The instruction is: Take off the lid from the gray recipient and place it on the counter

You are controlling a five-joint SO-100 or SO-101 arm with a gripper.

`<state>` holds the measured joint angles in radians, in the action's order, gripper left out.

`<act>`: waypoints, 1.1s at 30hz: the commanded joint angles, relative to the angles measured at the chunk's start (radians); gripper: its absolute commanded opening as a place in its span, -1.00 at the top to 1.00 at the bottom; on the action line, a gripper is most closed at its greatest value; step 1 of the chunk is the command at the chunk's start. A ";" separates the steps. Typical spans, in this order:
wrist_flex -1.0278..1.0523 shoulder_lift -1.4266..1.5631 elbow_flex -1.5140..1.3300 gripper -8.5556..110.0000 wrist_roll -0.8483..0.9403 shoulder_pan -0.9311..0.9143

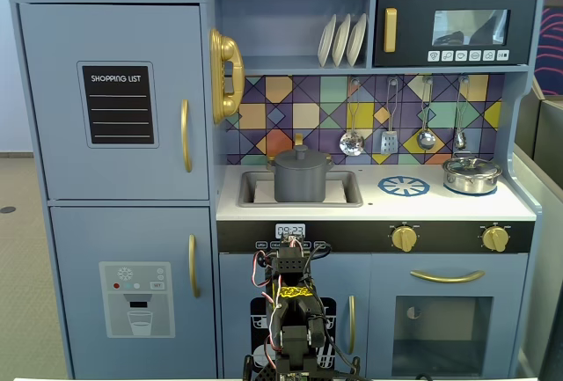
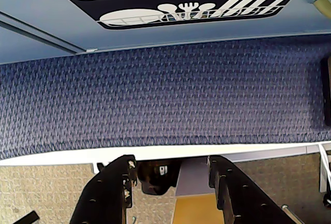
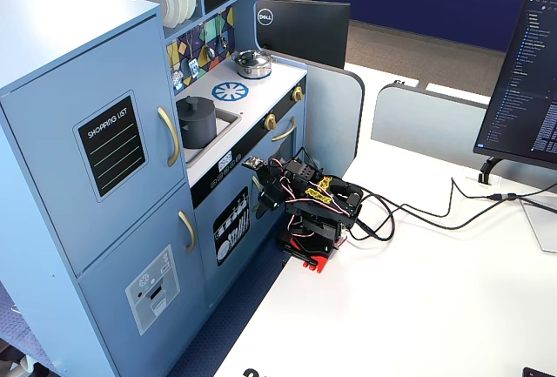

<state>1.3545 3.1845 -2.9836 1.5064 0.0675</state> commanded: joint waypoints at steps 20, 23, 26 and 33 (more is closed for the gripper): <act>-0.089 -0.006 0.147 0.86 -0.127 -0.041; -0.258 -0.014 0.272 0.86 -0.140 -0.011; -0.459 -0.044 0.357 0.86 -0.048 -0.005; -0.699 -0.126 0.528 0.86 0.044 -0.012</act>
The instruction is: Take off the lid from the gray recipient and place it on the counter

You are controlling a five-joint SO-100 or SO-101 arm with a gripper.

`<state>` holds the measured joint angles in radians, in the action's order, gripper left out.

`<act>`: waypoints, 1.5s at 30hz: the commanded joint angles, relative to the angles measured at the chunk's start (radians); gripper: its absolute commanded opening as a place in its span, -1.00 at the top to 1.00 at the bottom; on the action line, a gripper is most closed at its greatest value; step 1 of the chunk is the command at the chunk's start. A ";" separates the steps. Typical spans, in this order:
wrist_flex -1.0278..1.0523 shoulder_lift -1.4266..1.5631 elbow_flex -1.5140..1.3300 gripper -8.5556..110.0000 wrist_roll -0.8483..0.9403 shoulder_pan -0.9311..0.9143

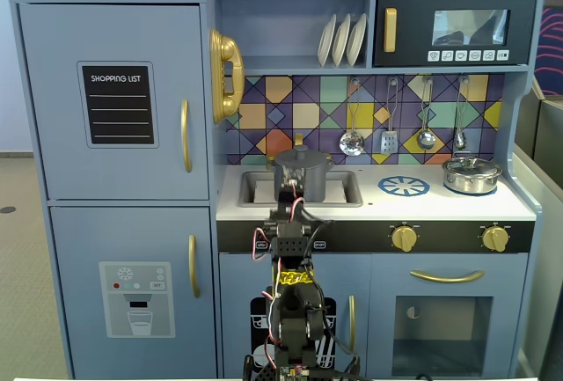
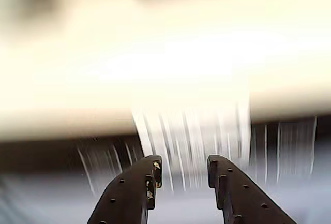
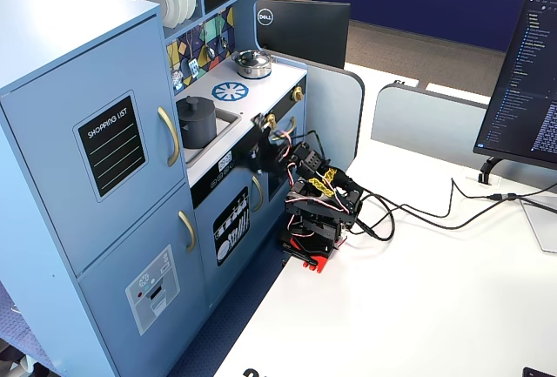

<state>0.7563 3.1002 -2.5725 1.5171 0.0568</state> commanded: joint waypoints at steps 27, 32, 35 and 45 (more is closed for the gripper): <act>-0.322 -0.463 0.509 0.49 0.089 -0.143; -0.397 -0.526 0.511 0.43 0.094 -0.153; -0.442 -0.568 0.528 0.43 0.100 -0.153; -0.489 -0.670 0.572 0.47 0.101 -0.164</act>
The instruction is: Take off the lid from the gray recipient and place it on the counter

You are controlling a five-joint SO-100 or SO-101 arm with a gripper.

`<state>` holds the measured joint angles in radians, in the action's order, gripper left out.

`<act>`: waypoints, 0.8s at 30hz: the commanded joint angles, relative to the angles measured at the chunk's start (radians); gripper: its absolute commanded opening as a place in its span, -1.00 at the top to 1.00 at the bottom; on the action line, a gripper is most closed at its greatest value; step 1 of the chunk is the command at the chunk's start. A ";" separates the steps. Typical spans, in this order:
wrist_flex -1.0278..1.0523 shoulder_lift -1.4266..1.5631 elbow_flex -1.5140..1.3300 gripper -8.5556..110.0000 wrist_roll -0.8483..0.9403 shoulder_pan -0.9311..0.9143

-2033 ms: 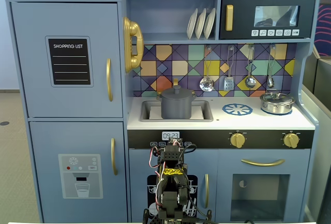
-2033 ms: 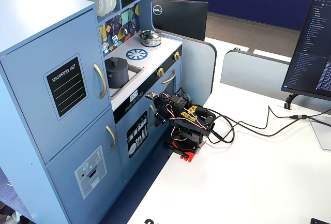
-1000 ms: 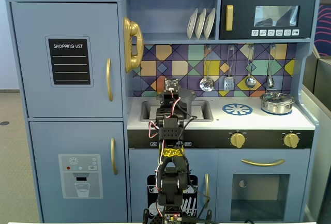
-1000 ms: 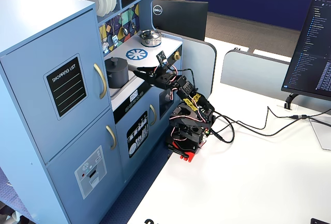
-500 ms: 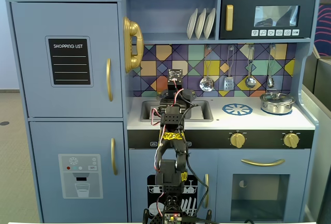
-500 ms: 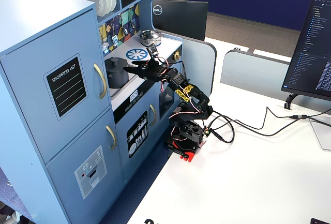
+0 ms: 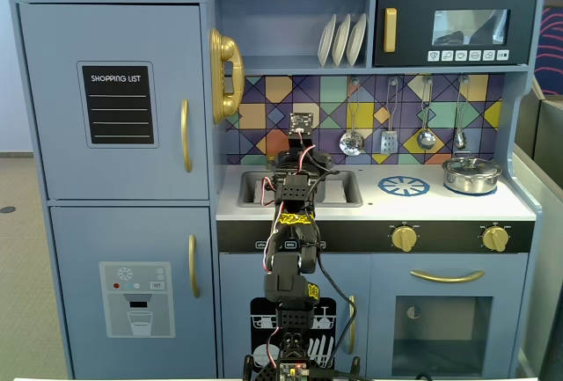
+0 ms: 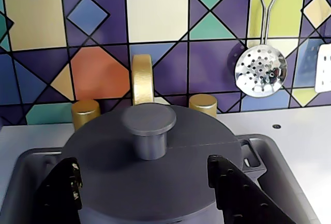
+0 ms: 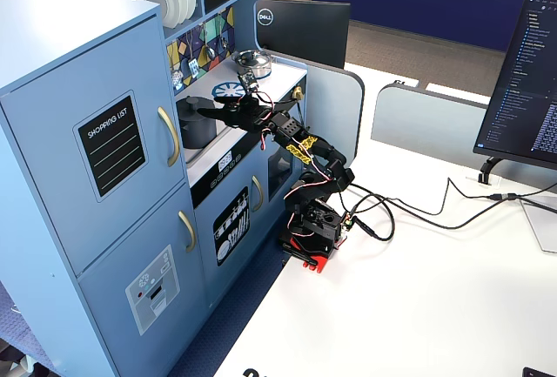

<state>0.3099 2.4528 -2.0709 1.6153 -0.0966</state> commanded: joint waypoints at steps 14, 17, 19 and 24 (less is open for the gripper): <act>-0.140 -0.210 0.160 0.51 0.000 0.023; -0.150 -0.245 0.181 0.51 0.000 0.028; -0.160 -0.268 0.190 0.52 0.000 0.031; -0.167 -0.325 0.227 0.53 -0.003 0.041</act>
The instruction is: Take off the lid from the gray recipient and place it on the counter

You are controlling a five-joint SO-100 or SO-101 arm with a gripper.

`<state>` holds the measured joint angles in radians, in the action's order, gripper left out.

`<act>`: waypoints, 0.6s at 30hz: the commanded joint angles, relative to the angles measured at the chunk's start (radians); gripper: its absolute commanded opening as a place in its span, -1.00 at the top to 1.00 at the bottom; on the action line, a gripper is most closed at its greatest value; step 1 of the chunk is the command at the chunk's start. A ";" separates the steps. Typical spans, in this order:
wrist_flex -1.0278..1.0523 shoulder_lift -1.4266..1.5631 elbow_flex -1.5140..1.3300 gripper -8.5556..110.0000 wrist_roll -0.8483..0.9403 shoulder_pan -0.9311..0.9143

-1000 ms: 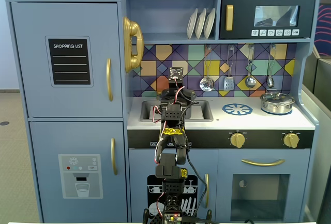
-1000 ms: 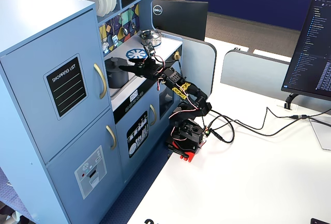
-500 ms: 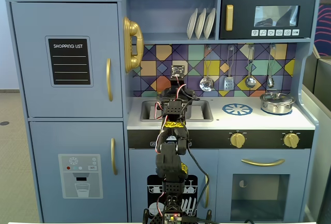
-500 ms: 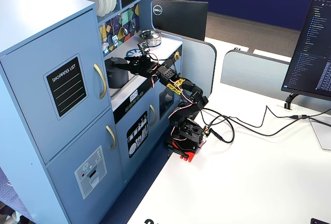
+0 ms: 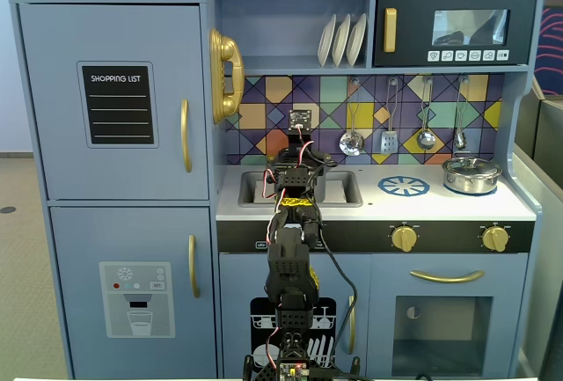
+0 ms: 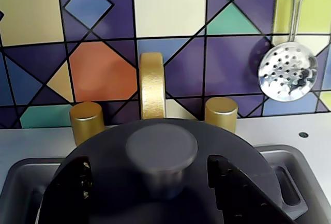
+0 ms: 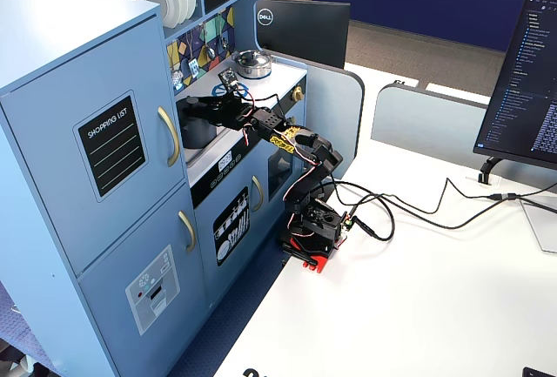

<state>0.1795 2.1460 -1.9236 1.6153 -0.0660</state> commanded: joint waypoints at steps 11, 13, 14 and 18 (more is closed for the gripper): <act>-0.089 -0.067 0.091 0.64 -0.023 0.025; -0.092 -0.066 0.091 0.78 -0.020 0.026; -0.094 -0.063 0.091 0.85 -0.015 0.026; -0.112 -0.048 0.087 0.86 -0.029 0.023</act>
<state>0.1135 2.0801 -1.9067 1.6030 -0.0491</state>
